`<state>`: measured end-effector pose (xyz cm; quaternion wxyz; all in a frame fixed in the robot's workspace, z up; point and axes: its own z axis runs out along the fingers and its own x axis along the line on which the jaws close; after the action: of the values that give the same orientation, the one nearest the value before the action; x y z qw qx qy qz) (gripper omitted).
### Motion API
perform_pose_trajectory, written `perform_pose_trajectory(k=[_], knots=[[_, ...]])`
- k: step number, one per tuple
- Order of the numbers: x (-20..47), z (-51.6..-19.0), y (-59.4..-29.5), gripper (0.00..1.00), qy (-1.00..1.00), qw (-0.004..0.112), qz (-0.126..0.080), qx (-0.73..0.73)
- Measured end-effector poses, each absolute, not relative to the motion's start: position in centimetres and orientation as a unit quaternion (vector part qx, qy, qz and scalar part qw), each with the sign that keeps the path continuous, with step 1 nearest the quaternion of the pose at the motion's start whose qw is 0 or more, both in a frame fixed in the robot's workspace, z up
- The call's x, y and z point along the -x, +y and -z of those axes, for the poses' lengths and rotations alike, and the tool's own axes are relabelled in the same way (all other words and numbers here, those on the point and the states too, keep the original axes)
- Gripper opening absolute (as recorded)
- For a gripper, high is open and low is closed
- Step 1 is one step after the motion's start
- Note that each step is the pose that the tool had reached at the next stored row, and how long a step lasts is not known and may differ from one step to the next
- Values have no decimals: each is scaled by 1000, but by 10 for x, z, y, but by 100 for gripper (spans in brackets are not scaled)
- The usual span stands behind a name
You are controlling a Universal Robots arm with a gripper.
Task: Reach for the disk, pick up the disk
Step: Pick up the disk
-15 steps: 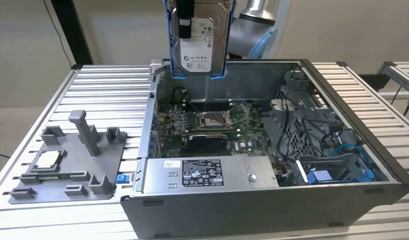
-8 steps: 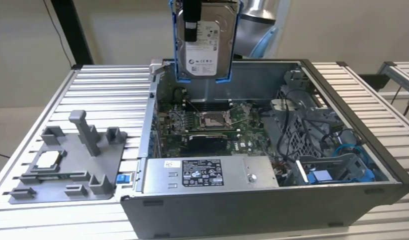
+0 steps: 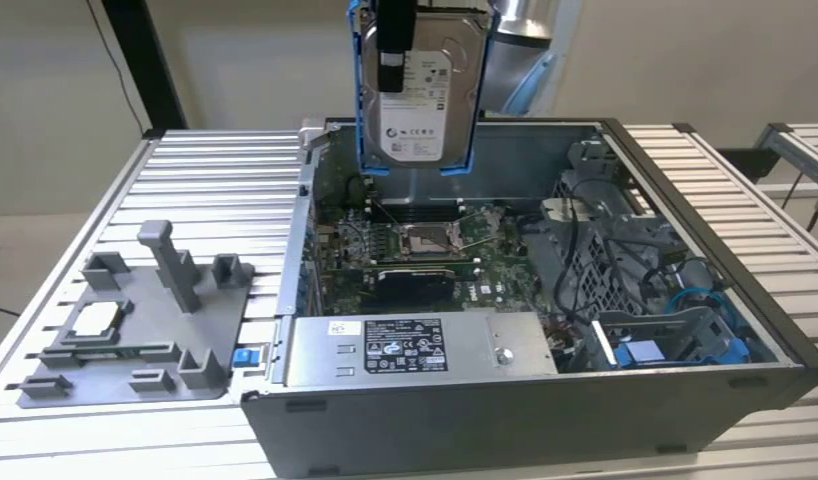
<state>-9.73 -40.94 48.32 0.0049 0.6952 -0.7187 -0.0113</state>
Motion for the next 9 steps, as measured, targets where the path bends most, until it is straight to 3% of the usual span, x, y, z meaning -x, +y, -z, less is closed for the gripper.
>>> perform_pose_trajectory(k=[9], knots=[[90,-483,-430,0,-719,6,12,-695]])
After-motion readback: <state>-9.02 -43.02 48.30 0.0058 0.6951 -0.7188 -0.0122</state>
